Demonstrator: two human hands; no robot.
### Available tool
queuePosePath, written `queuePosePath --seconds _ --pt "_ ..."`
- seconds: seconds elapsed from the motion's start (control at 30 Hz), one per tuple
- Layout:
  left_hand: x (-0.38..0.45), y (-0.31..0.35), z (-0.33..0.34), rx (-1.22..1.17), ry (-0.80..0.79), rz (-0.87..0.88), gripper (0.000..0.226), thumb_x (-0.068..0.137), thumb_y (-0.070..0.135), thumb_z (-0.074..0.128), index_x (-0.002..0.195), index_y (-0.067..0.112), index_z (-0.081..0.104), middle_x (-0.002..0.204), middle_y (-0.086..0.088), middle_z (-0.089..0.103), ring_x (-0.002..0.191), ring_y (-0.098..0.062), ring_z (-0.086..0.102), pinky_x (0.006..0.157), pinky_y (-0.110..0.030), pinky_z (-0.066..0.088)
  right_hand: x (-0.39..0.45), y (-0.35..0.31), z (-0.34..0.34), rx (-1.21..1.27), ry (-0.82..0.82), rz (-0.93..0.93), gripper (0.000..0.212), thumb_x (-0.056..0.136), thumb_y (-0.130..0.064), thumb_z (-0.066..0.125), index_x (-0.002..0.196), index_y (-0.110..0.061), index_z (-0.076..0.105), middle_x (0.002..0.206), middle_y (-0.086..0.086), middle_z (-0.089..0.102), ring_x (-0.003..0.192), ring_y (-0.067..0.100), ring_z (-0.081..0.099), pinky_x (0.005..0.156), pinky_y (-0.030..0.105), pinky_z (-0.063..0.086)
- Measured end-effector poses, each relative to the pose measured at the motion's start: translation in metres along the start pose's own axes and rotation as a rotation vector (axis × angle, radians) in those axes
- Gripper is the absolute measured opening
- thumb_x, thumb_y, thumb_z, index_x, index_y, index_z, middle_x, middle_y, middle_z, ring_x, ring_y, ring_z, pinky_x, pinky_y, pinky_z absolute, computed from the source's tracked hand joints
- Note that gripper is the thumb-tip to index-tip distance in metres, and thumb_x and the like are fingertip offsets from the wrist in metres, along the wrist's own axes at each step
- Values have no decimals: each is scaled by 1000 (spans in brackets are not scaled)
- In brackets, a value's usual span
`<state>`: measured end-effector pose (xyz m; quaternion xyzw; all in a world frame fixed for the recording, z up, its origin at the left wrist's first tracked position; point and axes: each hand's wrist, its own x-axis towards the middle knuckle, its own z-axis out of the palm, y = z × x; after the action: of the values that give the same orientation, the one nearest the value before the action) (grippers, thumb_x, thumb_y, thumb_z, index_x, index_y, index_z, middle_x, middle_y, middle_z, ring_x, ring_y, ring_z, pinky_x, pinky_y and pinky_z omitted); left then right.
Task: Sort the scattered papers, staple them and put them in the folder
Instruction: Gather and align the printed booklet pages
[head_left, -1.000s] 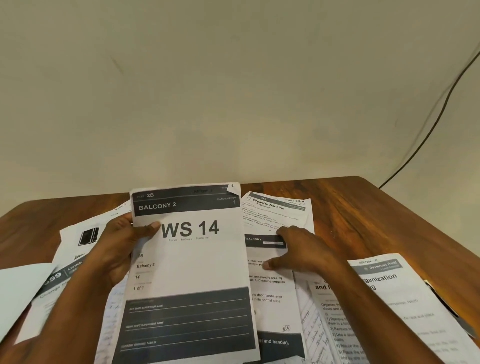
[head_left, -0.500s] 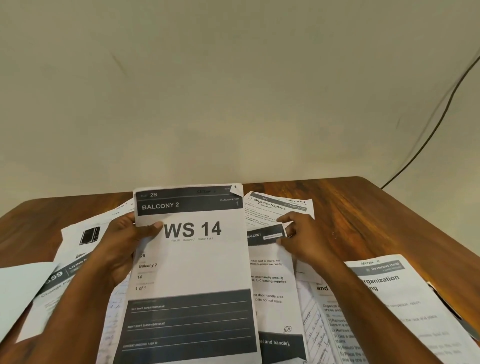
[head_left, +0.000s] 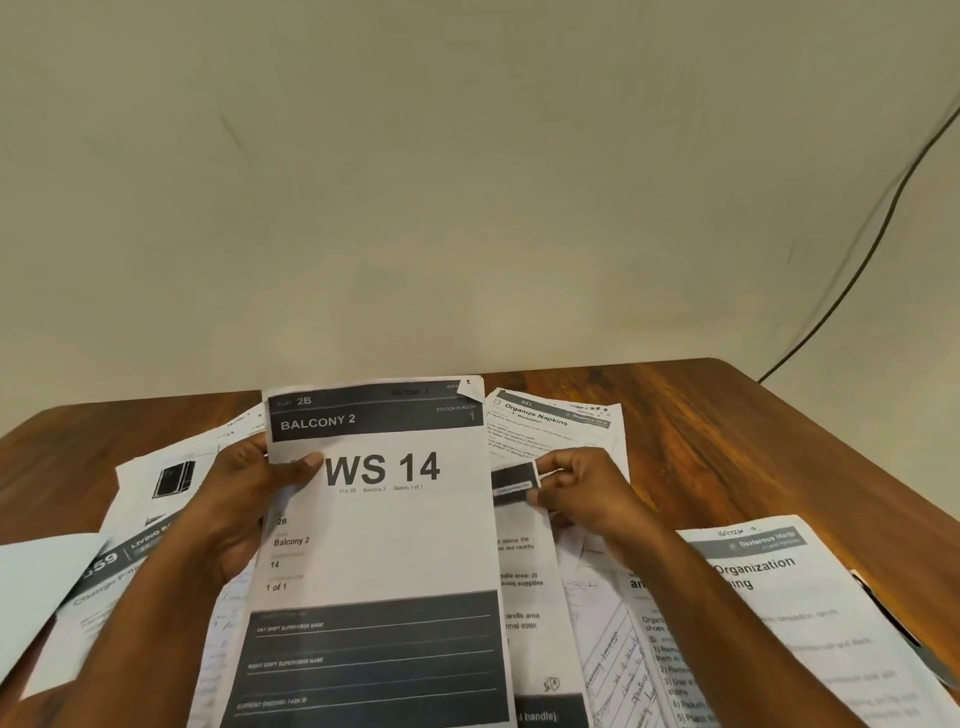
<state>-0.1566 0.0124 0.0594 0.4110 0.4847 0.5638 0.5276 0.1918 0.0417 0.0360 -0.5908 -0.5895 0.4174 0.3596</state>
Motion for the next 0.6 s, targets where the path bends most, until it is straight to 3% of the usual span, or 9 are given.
queuePosePath --seconds 0.07,0.13,0.2,0.3,0.37,0.5,0.6 --pt "0 0 -1 1 -3 0 36 79 9 72 115 12 71 114 -21 78 89 -41 79 74 -57 65 5 5 4 -80 126 -74 24 86 -16 83 108 -18 75 100 -2 80 91 17 77 90 48 62" --pt "0 0 0 6 -1 3 35 79 9 72 114 12 71 113 -21 79 88 -40 80 72 -55 66 4 8 5 -342 243 -180 38 89 -35 80 124 -24 71 125 -5 74 110 16 71 101 41 57" --pt "-1 0 2 12 1 4 35 78 10 72 114 12 70 111 -20 79 86 -39 80 70 -54 67 -3 7 5 -566 211 -223 49 92 -52 69 134 -28 63 142 -8 64 123 19 64 106 43 52" --pt "0 -1 3 40 2 2 38 77 13 73 115 13 69 113 -20 79 90 -42 79 77 -59 65 -9 5 9 -778 45 -198 38 97 -58 58 120 -28 63 132 -9 69 108 18 69 95 38 57" --pt "1 -1 3 51 9 5 40 77 14 74 116 13 69 113 -19 79 92 -43 78 84 -61 62 -9 3 12 -885 46 -233 37 98 -58 56 115 -26 67 126 -9 72 98 17 71 87 32 57" --pt "1 0 3 56 16 6 43 77 13 74 120 14 68 114 -18 79 92 -43 79 80 -61 64 -9 -9 8 -934 -11 -276 34 92 -52 69 110 -24 75 107 -7 76 81 10 64 63 23 46" --pt "0 1 5 62 34 3 45 77 12 75 121 13 68 114 -18 79 97 -46 76 89 -65 60 -7 -19 -2 -800 -141 -270 36 87 -46 79 117 -26 76 115 -8 75 92 10 67 77 30 57"
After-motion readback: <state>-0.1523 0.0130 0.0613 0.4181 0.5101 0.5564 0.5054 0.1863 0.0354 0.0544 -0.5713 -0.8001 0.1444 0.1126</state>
